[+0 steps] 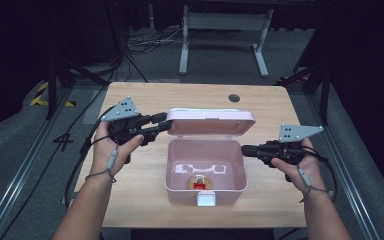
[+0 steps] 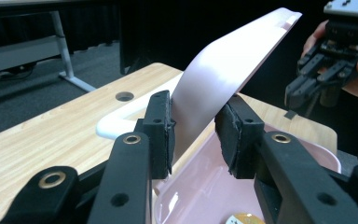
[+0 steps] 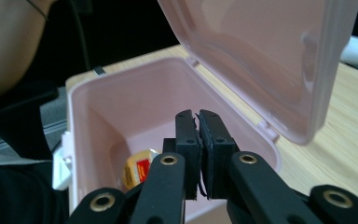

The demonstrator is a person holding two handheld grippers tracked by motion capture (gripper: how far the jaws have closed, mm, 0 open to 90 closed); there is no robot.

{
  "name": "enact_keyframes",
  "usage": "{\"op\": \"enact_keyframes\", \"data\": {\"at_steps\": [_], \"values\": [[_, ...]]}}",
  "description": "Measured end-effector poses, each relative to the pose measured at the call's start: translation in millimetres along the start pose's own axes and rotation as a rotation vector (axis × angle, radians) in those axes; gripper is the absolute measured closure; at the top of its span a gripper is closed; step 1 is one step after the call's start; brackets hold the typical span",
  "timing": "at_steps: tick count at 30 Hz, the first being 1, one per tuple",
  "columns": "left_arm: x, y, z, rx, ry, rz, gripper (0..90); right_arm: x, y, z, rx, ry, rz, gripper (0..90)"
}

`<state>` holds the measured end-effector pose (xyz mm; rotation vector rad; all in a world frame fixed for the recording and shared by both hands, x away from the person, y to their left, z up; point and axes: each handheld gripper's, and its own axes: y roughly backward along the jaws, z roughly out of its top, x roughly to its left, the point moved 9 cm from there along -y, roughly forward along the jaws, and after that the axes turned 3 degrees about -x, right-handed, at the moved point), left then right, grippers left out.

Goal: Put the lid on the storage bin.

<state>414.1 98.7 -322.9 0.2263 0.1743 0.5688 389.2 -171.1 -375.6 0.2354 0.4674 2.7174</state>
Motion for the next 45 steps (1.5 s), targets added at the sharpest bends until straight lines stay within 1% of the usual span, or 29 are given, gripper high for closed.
{"op": "enact_keyframes", "data": {"at_steps": [1, 4, 6, 9, 13, 16, 22, 27, 30, 36, 37, 41, 45], "values": [[-1.3, 0.6, -1.3, 0.002, -0.001, -0.002, 66.6, 0.7, 0.2, 0.9, -0.004, 0.003, 0.001, 87.4], [-5.6, 2.6, -4.3, 0.018, -0.021, -0.003, 66.2, 3.4, 0.4, 3.6, -0.015, 0.009, 0.004, 87.4], [-8.1, 3.6, -6.8, 0.031, -0.035, -0.004, 65.5, 4.7, 0.0, 4.0, -0.013, 0.006, 0.011, 86.5], [-11.2, 4.0, -11.5, 0.058, -0.052, -0.002, 64.2, 4.5, -0.5, 4.1, -0.017, 0.004, 0.007, 86.9], [-15.3, 5.5, -16.2, 0.085, -0.072, -0.002, 63.0, 6.9, 0.7, 8.1, -0.044, -0.002, 0.020, 87.4], [-17.0, 6.3, -18.4, 0.094, -0.075, -0.004, 62.2, 8.2, 2.5, 10.1, -0.056, -0.007, 0.025, 88.3], [-21.5, 9.7, -25.6, 0.124, -0.073, -0.017, 61.0, 10.8, 3.4, 11.1, -0.060, -0.017, 0.041, 90.0], [-23.9, 11.9, -32.0, 0.166, -0.079, -0.038, 60.0, 12.2, 3.1, 11.5, -0.062, -0.023, 0.050, 90.0], [-24.7, 12.2, -34.7, 0.184, -0.083, -0.042, 59.8, 12.6, 3.3, 11.3, -0.060, -0.025, 0.052, 90.0], [-25.8, 13.1, -39.7, 0.213, -0.073, -0.056, 60.4, 13.7, 2.9, 10.4, -0.054, -0.020, 0.059, 90.0], [-25.2, 12.9, -42.1, 0.226, -0.075, -0.057, 61.5, 13.7, 2.6, 9.4, -0.049, -0.020, 0.061, 90.0], [-24.2, 11.3, -45.9, 0.245, -0.078, -0.057, 60.7, 14.5, 1.4, 8.0, -0.039, -0.020, 0.067, 90.0], [-25.0, 11.9, -47.0, 0.245, -0.072, -0.074, 57.2, 15.5, 0.9, 7.4, -0.034, -0.020, 0.072, 90.0]]}}
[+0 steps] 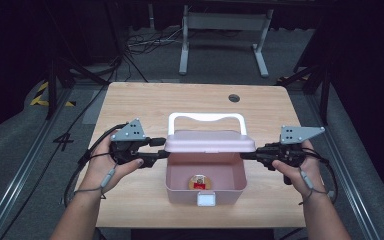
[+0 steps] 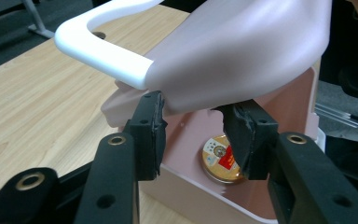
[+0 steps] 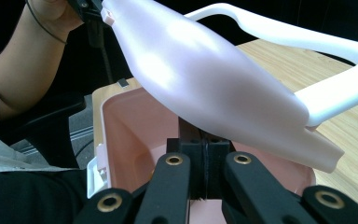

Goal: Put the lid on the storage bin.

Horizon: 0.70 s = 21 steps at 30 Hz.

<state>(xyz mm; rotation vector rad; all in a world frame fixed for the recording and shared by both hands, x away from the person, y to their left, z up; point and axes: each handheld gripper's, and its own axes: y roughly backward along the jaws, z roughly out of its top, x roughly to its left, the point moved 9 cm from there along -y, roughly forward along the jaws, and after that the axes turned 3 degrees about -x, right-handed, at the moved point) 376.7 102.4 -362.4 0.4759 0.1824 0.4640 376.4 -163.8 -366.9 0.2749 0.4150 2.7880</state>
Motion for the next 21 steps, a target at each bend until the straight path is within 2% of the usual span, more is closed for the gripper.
{"op": "enact_keyframes", "data": {"at_steps": [6, 12, 17, 21], "values": [[5.1, 9.2, -6.6, 0.043, 0.000, -0.001, 50.1, 0.7, 0.9, -0.7, 0.006, 0.003, 0.000, 90.0], [12.4, 18.1, -9.4, 0.039, 0.024, 0.013, 48.9, 1.5, 2.3, -0.1, 0.007, 0.001, 0.001, 90.0], [26.9, 22.0, -15.3, 0.036, 0.053, 0.049, 48.7, 2.7, 3.2, -0.2, 0.014, -0.013, 0.003, 90.0], [43.9, 25.4, -16.9, 0.010, 0.063, 0.120, 48.7, 4.6, 3.2, -0.7, 0.030, -0.011, 0.001, 90.0]]}}
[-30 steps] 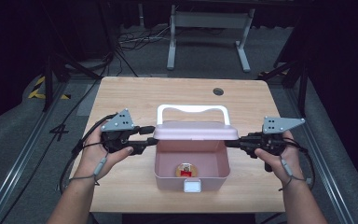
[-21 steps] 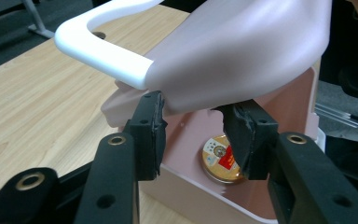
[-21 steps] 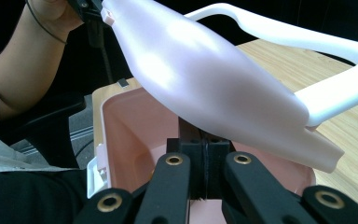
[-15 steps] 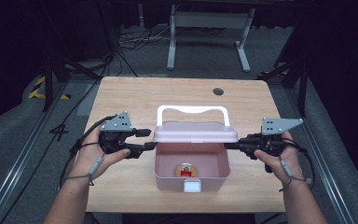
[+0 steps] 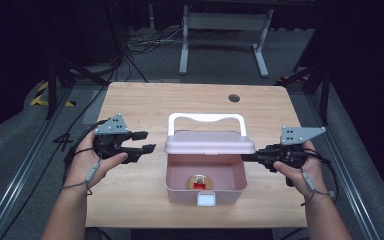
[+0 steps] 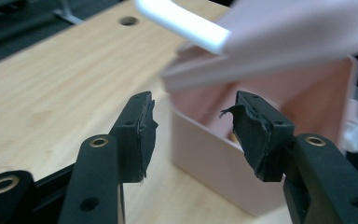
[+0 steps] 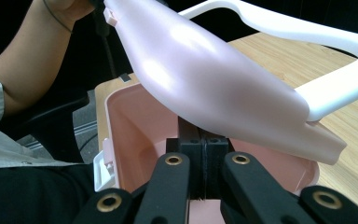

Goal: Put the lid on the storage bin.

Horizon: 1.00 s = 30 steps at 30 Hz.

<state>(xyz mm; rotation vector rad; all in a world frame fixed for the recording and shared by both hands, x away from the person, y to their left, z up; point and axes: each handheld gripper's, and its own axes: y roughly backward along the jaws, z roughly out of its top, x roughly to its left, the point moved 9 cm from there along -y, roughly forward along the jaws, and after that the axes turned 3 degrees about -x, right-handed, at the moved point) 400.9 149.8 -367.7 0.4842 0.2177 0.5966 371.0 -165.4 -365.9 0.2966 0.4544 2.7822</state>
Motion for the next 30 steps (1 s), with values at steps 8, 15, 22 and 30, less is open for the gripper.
{"op": "enact_keyframes", "data": {"at_steps": [8, 15, 22, 30], "values": [[26.6, 1.5, -10.8, -0.003, 0.065, 0.063, 48.8, 2.7, 2.5, -1.0, 0.028, 0.013, -0.019, 90.0], [47.9, 1.0, -12.4, -0.024, 0.082, 0.109, 44.0, 7.3, 7.5, -4.4, 0.044, 0.011, -0.026, 90.0], [59.4, 7.8, -10.1, -0.085, 0.060, 0.102, 40.9, 9.9, 11.7, -6.5, 0.054, 0.017, -0.028, 90.0], [78.0, 10.5, -21.5, -0.098, 0.103, 0.130, 40.6, 12.4, 13.8, -12.5, 0.090, 0.007, -0.034, 90.0]]}}
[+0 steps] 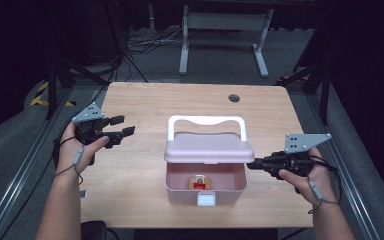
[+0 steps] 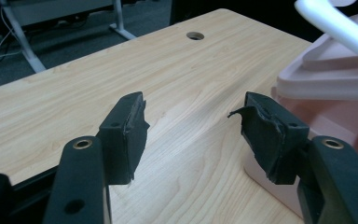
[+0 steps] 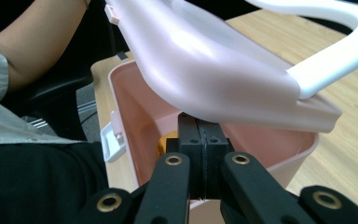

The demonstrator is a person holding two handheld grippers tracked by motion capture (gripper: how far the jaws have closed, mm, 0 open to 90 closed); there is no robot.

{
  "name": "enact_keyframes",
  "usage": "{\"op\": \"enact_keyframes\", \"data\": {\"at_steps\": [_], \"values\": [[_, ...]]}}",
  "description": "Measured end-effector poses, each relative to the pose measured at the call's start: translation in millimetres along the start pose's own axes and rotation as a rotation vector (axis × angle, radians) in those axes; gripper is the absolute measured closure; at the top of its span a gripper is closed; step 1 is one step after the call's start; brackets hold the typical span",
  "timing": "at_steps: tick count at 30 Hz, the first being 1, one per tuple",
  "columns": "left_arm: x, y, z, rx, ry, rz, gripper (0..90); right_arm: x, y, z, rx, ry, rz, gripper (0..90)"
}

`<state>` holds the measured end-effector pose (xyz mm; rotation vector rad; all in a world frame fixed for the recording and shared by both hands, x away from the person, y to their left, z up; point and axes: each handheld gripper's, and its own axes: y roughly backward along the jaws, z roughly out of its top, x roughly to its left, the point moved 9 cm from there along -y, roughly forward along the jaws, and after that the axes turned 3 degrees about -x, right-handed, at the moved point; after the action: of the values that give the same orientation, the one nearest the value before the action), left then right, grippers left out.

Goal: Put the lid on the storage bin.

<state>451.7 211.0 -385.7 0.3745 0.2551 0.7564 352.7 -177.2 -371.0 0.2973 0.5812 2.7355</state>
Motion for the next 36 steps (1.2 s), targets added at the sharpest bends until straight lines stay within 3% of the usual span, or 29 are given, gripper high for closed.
{"op": "enact_keyframes", "data": {"at_steps": [5, 10, 36], "values": [[12.8, -2.2, -5.7, 0.010, 0.015, 0.036, 40.7, 2.3, -0.5, -5.3, 0.039, -0.009, 0.003, 90.0], [15.2, -6.8, -10.1, 0.035, 0.015, 0.050, 40.5, 2.5, -3.1, -10.7, 0.081, -0.015, 0.002, 90.0], [13.3, -16.3, -17.8, 0.081, 0.016, 0.042, 40.1, 10.4, -8.2, -28.9, 0.257, -0.001, 0.025, 90.0]]}}
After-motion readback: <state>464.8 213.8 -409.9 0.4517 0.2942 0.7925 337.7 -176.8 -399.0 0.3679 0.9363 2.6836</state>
